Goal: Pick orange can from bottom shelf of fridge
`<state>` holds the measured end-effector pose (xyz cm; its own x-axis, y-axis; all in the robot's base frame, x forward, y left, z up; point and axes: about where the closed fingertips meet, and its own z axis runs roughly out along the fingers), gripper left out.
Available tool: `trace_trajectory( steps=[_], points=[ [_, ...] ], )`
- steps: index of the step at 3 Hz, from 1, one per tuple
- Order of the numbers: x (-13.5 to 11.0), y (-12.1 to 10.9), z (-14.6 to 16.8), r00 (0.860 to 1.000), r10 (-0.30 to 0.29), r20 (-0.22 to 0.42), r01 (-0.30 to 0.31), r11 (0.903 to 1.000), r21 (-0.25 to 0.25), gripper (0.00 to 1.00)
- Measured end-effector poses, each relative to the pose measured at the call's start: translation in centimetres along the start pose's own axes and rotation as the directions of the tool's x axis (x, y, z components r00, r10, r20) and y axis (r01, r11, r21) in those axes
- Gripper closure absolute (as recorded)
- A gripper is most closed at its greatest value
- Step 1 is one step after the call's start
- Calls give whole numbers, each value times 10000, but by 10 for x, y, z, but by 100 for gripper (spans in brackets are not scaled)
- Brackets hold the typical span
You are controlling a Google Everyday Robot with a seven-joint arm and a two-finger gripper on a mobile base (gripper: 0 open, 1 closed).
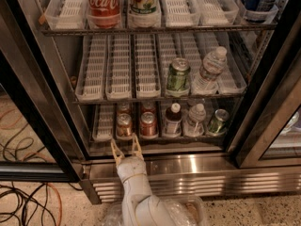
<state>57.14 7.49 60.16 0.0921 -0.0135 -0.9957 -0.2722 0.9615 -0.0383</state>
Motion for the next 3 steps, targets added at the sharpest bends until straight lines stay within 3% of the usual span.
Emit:
trace_trajectory(
  steps=[1,2,3],
  points=[
    [0,0,0,10000,0,0,0,10000,0,52],
    [0,0,0,10000,1,0,-1,10000,0,51],
    [0,0,0,10000,1,0,-1,10000,0,33]
  ],
)
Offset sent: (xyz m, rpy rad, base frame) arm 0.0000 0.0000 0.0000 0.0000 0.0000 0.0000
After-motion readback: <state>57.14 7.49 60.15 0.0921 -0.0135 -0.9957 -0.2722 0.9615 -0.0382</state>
